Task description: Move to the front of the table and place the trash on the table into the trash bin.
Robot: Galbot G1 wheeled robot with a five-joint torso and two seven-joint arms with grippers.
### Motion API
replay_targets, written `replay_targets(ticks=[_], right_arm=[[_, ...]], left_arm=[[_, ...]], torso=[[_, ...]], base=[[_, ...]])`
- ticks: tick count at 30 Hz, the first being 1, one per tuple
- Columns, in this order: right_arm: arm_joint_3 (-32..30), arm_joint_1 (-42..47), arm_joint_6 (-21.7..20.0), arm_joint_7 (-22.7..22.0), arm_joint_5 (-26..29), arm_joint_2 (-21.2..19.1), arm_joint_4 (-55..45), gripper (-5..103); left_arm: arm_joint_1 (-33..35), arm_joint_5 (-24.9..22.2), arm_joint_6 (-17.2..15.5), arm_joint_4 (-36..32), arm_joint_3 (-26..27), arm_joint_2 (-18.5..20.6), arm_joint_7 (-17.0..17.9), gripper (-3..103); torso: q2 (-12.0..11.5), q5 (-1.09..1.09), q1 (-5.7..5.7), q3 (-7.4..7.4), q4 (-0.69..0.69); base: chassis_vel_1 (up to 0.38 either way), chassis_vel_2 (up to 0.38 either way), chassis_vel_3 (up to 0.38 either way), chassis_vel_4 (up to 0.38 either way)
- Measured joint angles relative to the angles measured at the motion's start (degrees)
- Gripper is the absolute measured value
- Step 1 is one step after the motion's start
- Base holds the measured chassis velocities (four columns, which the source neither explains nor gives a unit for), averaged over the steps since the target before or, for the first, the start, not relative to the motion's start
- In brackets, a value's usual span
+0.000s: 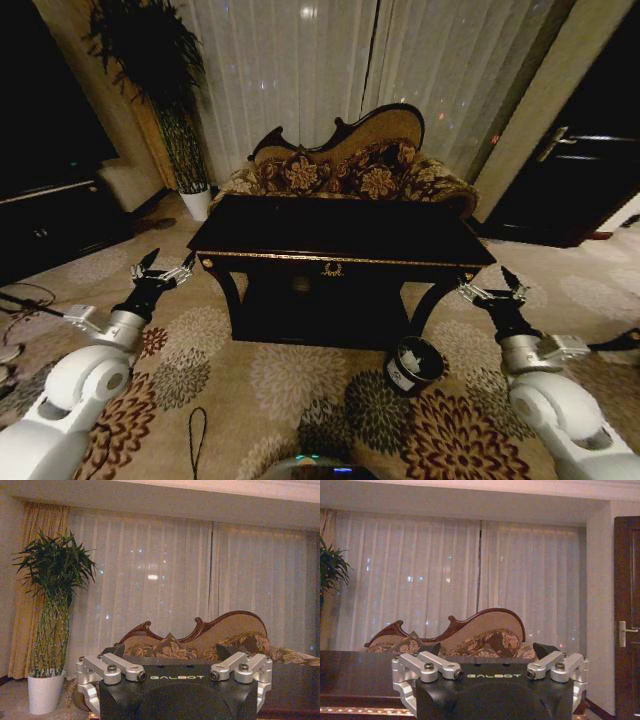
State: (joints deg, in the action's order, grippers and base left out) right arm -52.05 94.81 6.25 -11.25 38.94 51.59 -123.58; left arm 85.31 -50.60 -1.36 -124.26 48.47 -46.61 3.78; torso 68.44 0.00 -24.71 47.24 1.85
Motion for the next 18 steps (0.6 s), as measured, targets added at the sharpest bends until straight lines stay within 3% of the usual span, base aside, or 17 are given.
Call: replay_targets(ticks=[18], right_arm=[[0.0, 0.0, 0.0, 0.0, 0.0, 0.0, 0.0, 100]], left_arm=[[0.0, 0.0, 0.0, 0.0, 0.0, 0.0, 0.0, 100]], torso=[[0.0, 0.0, 0.0, 0.0, 0.0]], base=[[0.173, -0.178, -0.169, 0.167]])
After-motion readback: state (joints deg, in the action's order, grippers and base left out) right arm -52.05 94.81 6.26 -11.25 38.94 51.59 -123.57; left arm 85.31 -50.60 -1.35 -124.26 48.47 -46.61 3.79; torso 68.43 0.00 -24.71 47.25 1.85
